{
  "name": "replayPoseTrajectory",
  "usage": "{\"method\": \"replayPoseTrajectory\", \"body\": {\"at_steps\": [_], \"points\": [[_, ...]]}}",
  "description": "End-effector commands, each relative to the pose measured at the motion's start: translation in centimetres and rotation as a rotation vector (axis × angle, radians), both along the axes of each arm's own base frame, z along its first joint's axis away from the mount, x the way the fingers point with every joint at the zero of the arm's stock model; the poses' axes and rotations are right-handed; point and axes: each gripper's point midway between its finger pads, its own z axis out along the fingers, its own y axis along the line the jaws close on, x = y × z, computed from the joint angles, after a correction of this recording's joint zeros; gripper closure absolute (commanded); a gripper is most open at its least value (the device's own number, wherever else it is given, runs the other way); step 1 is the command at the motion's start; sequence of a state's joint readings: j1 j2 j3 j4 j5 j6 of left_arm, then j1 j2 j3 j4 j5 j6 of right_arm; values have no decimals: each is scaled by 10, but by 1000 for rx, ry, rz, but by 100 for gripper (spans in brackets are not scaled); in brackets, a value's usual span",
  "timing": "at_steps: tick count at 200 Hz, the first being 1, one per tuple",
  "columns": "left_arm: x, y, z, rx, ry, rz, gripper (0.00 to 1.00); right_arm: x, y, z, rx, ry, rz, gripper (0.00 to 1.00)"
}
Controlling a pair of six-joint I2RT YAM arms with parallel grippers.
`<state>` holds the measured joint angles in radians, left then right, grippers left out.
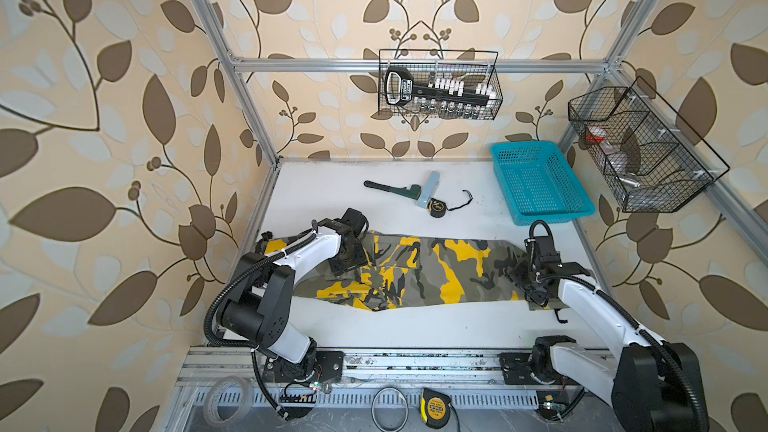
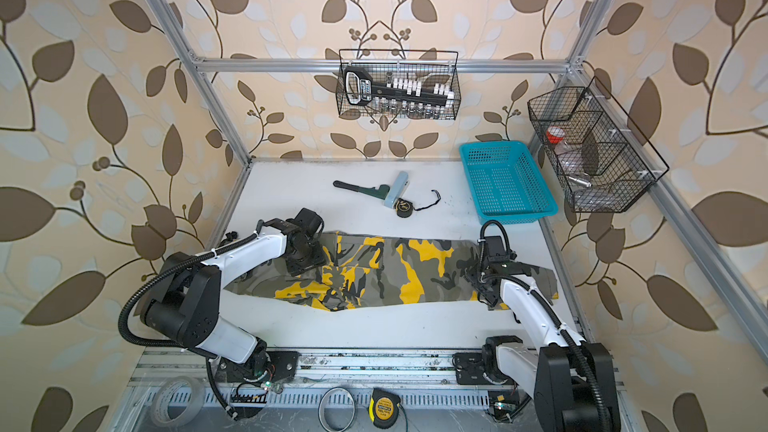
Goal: Fold and stack the trousers
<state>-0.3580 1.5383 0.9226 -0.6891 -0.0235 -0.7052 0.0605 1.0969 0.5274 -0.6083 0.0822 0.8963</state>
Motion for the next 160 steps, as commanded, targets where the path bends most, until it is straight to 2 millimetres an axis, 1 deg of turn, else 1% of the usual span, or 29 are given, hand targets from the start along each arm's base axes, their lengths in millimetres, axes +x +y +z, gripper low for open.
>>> {"method": "replayPoseTrajectory", "body": {"at_steps": [1,19,52,80,99,115,130,160], "points": [[3,-1,2,-19,-5,-12,39,-8,-2,-11,-15,56,-23,42],[2,0,-3,-12,6,-9,39,-17,-16,-17,-63,84,-87,43],[-2,4,-10,2,24,10,39,-15,-54,-13,-191,114,-126,48],[-6,10,-18,24,46,32,39,-8,-84,-4,-302,129,-160,49],[-9,14,-22,24,57,48,39,7,-100,3,-369,124,-164,49],[-10,14,-22,20,58,51,39,28,-108,8,-409,109,-141,49],[-11,15,-23,24,59,49,39,41,-117,11,-453,116,-134,48],[-13,18,-23,36,59,51,39,63,-135,19,-520,113,-125,46]]}}
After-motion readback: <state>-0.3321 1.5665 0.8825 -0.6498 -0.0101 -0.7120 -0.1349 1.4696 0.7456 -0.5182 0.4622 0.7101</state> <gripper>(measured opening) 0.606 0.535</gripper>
